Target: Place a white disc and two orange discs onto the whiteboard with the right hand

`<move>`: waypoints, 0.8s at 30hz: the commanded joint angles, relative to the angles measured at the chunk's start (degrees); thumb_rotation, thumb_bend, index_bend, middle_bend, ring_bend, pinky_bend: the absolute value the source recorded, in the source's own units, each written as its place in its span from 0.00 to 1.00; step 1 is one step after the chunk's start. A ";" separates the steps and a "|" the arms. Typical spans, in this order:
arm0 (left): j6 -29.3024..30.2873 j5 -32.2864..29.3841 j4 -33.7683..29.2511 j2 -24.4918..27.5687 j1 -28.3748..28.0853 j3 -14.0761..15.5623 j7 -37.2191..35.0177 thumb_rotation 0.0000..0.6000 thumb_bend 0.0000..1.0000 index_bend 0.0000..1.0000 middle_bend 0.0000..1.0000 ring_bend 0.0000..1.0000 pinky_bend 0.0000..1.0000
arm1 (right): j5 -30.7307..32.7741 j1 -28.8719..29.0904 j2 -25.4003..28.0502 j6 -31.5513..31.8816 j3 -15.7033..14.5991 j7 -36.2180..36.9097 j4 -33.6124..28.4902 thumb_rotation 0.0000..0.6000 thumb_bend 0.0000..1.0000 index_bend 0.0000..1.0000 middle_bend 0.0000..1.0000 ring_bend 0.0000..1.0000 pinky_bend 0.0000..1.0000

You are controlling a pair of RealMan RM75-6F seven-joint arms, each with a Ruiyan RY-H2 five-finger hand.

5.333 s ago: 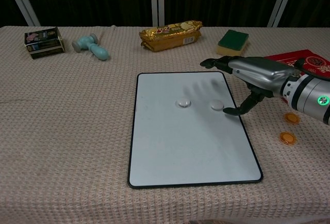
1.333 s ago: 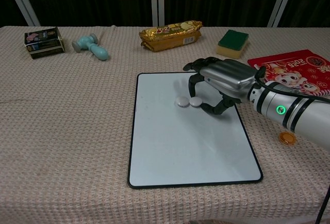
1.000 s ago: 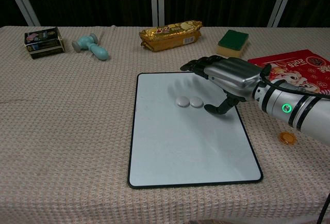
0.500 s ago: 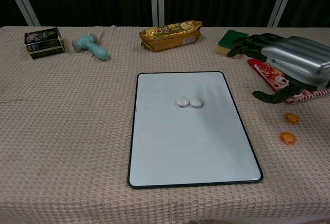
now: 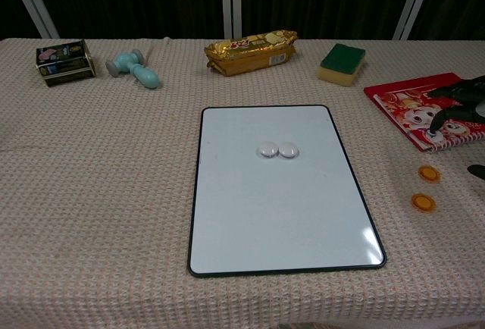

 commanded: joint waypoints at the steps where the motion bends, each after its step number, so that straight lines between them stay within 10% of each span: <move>1: -0.04 -0.19 0.12 0.09 0.07 -0.03 -0.09 1.00 0.13 0.11 0.04 0.00 0.10 | -0.70 -0.26 -2.92 -0.91 0.22 2.32 3.64 1.00 0.31 0.30 0.01 0.00 0.00; 24: -0.37 -0.59 1.05 0.03 0.20 -0.11 -1.14 1.00 0.13 0.11 0.04 0.00 0.10 | -2.34 -0.33 -8.66 -3.30 1.59 3.92 10.66 1.00 0.33 0.41 0.02 0.00 0.00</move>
